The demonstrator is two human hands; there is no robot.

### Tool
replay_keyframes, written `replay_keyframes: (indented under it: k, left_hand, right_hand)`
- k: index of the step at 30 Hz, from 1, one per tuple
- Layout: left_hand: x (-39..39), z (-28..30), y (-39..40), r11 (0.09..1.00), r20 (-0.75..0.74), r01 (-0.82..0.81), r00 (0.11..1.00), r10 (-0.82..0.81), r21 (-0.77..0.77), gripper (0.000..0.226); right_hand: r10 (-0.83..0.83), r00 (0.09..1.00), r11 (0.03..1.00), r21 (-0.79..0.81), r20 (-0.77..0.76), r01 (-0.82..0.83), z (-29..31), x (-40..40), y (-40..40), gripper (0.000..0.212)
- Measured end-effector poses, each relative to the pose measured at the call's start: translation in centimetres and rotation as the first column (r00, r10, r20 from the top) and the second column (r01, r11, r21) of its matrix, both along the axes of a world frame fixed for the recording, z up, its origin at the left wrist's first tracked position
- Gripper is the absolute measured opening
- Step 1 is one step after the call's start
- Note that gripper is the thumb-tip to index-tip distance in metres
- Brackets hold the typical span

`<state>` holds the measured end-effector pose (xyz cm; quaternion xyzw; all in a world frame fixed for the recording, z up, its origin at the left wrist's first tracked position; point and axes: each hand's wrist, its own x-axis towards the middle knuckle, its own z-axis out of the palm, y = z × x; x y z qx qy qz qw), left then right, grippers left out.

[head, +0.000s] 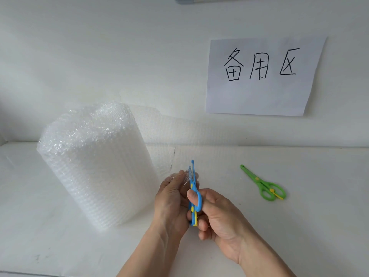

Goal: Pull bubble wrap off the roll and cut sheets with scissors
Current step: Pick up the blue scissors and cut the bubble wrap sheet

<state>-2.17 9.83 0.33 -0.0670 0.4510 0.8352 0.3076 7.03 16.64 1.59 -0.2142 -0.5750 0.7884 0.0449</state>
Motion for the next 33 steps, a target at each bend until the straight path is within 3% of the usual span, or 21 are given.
replay_keyframes:
  k: [4, 9, 13, 16, 23, 29, 33]
  left_hand:
    - [0.1, -0.3, 0.0, 1.000, -0.019, -0.007, 1.000, 0.006, -0.020, 0.049]
    - [0.4, 0.0, 0.0, 0.998, -0.030, -0.032, 0.999, 0.034, 0.051, 0.045]
    - [0.5, 0.1, 0.0, 0.998, -0.040, -0.044, 0.998, 0.045, 0.036, 0.041]
    - [0.6, 0.1, 0.0, 0.999, -0.041, -0.034, 0.999, 0.035, 0.009, 0.041]
    - [0.2, -0.6, 0.2, 0.994, -0.061, -0.097, 0.993, 0.100, 0.057, 0.023]
    - [-0.4, -0.1, 0.2, 0.992, 0.135, -0.011, 0.991, -0.007, 0.129, 0.032]
    - [-0.7, 0.4, 0.2, 0.987, 0.172, 0.021, 0.984, -0.048, 0.157, 0.032]
  right_hand:
    - [0.001, 1.000, 1.000, 0.014, -0.007, -0.001, 0.2, -0.1, 0.3, 0.050]
    - [-0.019, 1.000, 1.000, 0.002, -0.007, 0.019, 0.0, 0.0, 0.2, 0.042]
    - [-0.010, 1.000, 0.999, 0.039, 0.006, 0.010, 0.3, 0.0, 0.4, 0.030]
    - [0.004, 1.000, 0.999, 0.049, 0.008, -0.004, 0.6, 0.1, 0.7, 0.033]
    - [0.004, 1.000, 0.997, 0.075, 0.016, -0.005, 0.9, 0.2, 0.9, 0.024]
    - [-0.008, 1.000, 0.998, 0.067, 0.025, 0.006, 0.9, 0.3, 0.5, 0.021]
    - [-0.023, 0.999, 0.997, 0.069, 0.024, 0.021, 0.7, 0.5, 0.2, 0.021]
